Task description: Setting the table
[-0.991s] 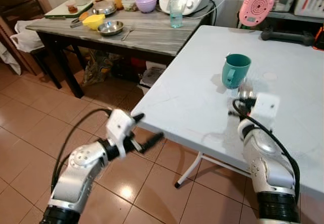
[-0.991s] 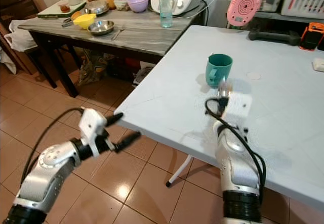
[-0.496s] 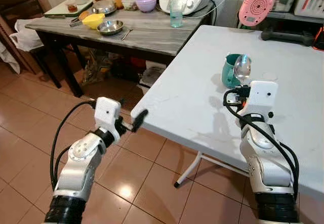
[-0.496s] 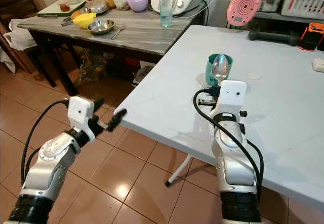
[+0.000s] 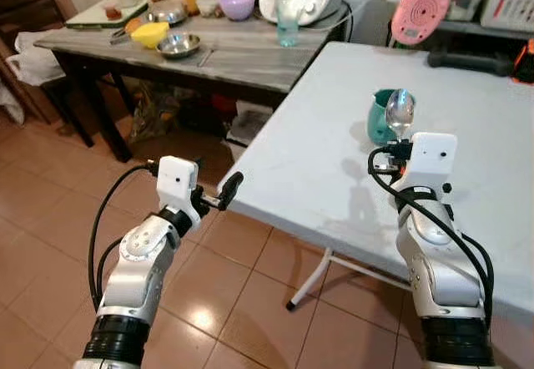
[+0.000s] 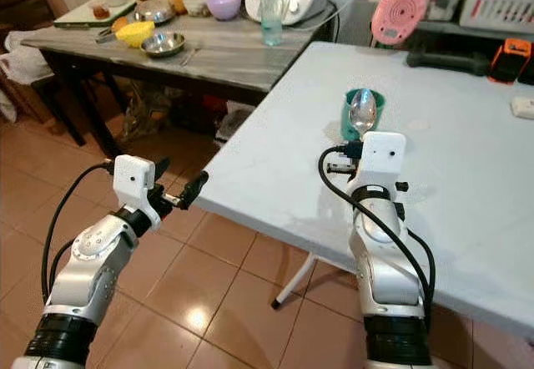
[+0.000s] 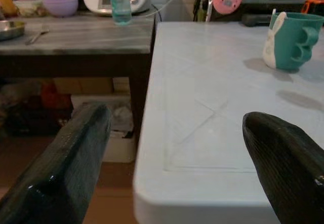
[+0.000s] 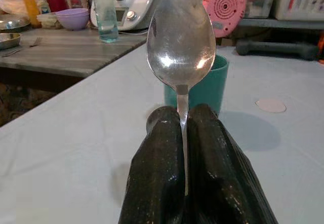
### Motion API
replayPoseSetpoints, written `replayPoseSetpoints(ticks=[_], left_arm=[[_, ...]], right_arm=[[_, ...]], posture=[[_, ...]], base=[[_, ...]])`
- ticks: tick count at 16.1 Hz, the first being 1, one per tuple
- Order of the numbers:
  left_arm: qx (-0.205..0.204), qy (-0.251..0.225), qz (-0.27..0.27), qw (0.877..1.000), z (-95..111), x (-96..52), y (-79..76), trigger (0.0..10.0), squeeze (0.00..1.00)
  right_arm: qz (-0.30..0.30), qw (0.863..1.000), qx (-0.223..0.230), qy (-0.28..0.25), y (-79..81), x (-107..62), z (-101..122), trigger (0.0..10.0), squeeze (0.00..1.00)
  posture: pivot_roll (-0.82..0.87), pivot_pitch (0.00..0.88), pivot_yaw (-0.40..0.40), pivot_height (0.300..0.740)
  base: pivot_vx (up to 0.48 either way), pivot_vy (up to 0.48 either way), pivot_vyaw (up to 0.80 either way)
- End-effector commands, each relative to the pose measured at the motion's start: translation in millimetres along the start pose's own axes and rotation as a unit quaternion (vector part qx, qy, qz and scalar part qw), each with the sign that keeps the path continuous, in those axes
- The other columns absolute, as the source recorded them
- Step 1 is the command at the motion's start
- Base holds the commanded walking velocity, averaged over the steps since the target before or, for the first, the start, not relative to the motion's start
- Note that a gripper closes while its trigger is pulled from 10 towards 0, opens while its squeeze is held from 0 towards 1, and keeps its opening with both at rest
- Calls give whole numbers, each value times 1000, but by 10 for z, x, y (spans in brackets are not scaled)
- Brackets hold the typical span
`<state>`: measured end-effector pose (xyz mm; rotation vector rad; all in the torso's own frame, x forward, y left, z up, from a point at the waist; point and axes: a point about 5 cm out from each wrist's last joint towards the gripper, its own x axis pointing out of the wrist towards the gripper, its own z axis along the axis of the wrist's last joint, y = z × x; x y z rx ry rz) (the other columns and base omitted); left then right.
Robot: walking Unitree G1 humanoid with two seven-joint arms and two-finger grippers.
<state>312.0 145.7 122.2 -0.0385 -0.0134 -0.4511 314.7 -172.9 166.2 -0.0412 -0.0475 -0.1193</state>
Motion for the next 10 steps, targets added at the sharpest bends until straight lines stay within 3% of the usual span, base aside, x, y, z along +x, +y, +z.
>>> replayPoseSetpoints(ticks=[1,7,10], left_arm=[[13,-4,6,1000,39,18,42,10000,0],[13,-6,-1,1000,40,36,11,10000,0],[10,-7,-3,1000,35,44,-23,10000,0]], right_arm=[[8,1000,6,-17,51,7,83,10000,0],[5,1000,8,-15,53,2,61,10000,0],[4,1000,8,-16,47,6,59,10000,0]], posture=[[-85,0,77,740],[-83,0,80,740],[-82,0,80,740]], base=[[0,326,-681],[0,423,-643],[0,431,-315]])
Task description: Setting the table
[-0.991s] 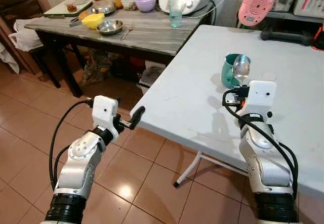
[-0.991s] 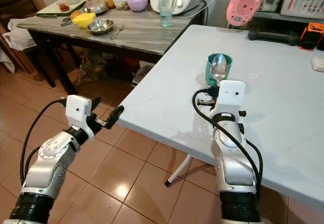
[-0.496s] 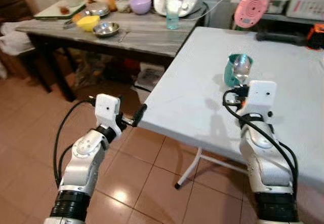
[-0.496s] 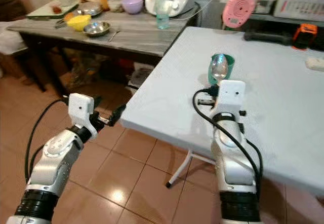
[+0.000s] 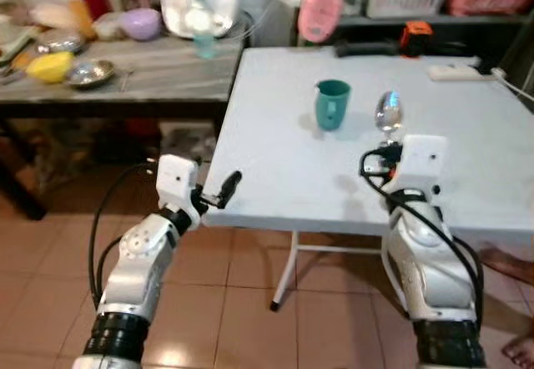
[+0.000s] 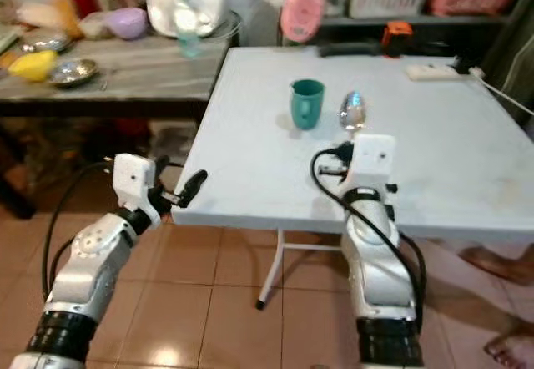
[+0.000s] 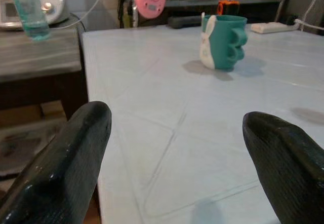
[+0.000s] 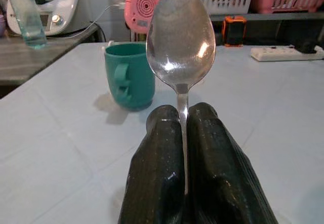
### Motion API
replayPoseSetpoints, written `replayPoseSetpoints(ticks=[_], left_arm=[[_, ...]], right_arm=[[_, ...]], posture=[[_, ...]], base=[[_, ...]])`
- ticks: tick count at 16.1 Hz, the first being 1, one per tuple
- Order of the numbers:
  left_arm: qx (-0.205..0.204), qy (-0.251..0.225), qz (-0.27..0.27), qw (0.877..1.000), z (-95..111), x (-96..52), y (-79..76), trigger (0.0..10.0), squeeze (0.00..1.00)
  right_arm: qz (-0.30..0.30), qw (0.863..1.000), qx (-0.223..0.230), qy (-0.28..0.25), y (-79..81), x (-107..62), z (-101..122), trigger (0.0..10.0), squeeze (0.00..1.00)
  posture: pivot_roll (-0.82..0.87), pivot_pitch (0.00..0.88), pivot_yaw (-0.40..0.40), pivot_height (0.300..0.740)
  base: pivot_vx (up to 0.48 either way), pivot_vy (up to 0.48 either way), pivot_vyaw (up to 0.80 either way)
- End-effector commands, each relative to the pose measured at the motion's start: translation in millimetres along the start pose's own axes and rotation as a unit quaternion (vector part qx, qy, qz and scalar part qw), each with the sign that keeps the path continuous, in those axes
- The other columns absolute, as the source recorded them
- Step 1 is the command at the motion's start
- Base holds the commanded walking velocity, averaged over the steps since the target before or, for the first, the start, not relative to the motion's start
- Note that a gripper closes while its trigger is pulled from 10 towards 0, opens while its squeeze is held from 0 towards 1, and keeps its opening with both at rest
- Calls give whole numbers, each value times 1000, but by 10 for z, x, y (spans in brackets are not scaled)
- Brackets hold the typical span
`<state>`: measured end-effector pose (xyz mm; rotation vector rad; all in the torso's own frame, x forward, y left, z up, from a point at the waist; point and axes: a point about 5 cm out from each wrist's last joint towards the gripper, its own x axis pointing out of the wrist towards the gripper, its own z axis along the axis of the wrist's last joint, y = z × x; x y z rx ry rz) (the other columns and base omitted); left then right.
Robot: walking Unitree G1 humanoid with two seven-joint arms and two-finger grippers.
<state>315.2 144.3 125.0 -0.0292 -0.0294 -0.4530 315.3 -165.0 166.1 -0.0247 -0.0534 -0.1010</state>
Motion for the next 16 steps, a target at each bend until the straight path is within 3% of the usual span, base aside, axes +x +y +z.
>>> replayPoseSetpoints(ticks=[1,16], left_arm=[[4,-1,-3,1000,4,12,-37,10000,0],[0,-7,3,1000,-17,86,-125,10000,0]], right_arm=[[-4,1000,-2,-14,-28,11,58,10000,0],[3,1000,-10,-19,-23,30,53,10000,0]], posture=[[-83,0,82,740],[-78,0,78,740]], base=[[0,439,0],[0,472,0]])
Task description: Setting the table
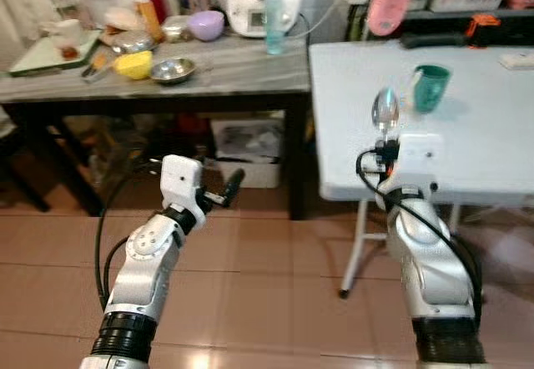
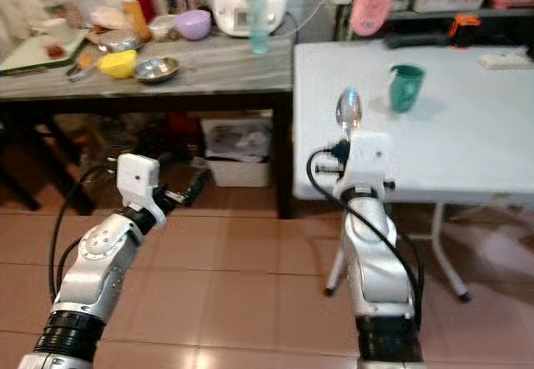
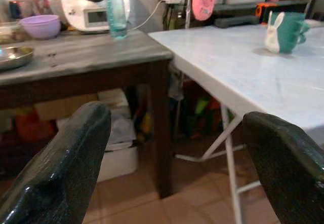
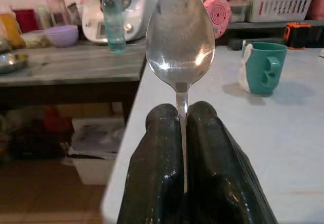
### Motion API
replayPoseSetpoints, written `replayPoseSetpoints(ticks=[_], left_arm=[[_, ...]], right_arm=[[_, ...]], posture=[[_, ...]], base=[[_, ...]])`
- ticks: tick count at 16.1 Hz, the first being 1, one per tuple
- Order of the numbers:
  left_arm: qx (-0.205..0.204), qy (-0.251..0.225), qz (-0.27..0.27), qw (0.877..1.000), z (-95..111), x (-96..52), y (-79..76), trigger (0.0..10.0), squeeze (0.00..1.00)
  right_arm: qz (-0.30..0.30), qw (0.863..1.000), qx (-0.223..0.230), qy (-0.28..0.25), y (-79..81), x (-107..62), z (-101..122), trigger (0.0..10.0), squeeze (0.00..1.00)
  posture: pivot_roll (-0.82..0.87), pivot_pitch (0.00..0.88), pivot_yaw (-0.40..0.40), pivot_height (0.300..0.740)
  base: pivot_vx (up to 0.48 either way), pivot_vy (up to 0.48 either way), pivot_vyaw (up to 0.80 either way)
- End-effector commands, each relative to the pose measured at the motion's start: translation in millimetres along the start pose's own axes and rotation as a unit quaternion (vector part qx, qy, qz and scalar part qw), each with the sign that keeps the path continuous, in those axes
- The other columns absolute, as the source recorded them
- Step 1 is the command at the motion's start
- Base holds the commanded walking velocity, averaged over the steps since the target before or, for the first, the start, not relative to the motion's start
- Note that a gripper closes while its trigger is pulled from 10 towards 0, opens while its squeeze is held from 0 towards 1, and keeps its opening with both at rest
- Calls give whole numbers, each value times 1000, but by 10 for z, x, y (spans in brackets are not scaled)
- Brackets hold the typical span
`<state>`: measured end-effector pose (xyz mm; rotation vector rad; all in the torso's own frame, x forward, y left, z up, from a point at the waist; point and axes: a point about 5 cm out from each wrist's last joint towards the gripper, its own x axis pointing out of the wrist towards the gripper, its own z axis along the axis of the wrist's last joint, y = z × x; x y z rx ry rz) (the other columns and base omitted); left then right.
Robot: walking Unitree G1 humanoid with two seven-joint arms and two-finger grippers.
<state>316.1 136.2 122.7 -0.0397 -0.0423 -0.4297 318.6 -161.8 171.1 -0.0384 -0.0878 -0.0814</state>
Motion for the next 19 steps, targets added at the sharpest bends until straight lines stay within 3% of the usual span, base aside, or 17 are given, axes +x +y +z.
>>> replayPoseSetpoints(ticks=[1,10,19], left_arm=[[3,0,-9,1000,9,48,-66,10000,0],[5,8,-3,1000,-20,65,-78,10000,0],[-4,-2,28,1000,13,53,19,10000,0]], right_arm=[[-7,1000,-4,-2,-58,0,3,10000,0],[-7,1000,-6,0,-84,1,-10,10000,0],[-3,1000,-11,-2,-90,9,0,10000,0]], posture=[[-78,0,78,740],[-82,0,77,740],[-82,0,73,740]], base=[[0,480,0],[0,480,0],[63,0,0]])
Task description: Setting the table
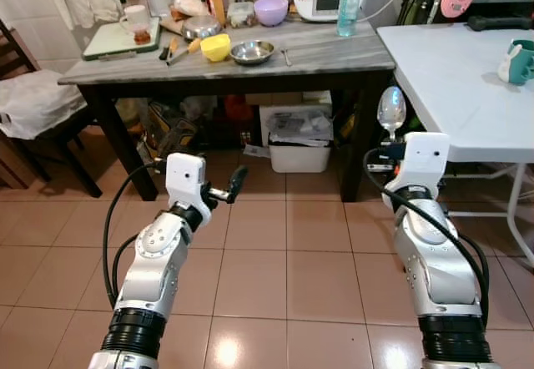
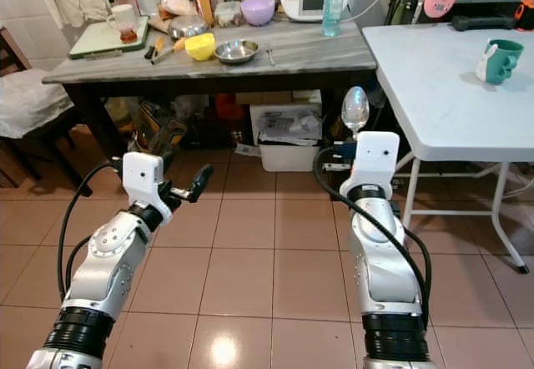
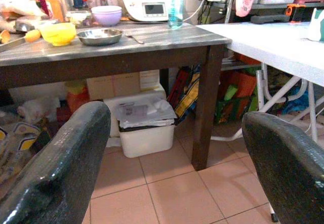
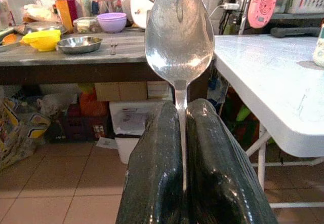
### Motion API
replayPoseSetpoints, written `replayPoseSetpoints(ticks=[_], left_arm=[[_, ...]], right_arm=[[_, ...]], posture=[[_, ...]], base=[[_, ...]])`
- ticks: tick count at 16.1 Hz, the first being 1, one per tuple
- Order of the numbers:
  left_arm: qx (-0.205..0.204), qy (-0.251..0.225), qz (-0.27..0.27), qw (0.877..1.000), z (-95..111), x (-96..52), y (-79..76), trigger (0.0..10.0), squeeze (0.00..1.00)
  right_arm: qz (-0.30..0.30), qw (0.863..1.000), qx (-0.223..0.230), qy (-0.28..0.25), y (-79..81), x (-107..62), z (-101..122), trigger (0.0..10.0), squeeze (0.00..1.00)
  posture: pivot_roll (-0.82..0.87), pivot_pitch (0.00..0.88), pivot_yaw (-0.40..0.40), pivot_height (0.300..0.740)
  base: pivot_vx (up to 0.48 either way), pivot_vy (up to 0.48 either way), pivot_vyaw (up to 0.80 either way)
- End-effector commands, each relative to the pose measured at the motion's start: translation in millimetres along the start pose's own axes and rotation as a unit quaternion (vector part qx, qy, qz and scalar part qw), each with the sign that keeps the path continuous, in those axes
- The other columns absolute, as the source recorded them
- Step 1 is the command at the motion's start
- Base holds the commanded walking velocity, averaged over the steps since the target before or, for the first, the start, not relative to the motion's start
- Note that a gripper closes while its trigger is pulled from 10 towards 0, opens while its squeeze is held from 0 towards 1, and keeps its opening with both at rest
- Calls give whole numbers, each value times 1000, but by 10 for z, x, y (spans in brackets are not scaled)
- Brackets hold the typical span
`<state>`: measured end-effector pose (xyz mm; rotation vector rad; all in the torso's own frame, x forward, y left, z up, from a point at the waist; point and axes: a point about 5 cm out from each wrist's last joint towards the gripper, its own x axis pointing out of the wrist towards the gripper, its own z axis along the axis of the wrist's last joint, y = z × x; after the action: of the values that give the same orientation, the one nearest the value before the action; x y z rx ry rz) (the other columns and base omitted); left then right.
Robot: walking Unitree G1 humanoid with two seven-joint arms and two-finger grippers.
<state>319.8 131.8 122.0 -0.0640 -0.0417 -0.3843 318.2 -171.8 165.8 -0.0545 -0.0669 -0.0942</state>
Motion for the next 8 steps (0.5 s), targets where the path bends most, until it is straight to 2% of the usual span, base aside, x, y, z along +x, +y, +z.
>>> replayPoseSetpoints(ticks=[1,8], left_arm=[[4,1,6,1000,22,2,44,10000,0],[-2,1,-2,1000,16,22,7,10000,0]], right_arm=[[3,1000,-3,-13,9,10,58,10000,0],[11,1000,-6,-13,32,0,54,10000,0]], posture=[[-83,0,73,740],[-88,0,76,740]], base=[[285,0,0],[323,0,0]])
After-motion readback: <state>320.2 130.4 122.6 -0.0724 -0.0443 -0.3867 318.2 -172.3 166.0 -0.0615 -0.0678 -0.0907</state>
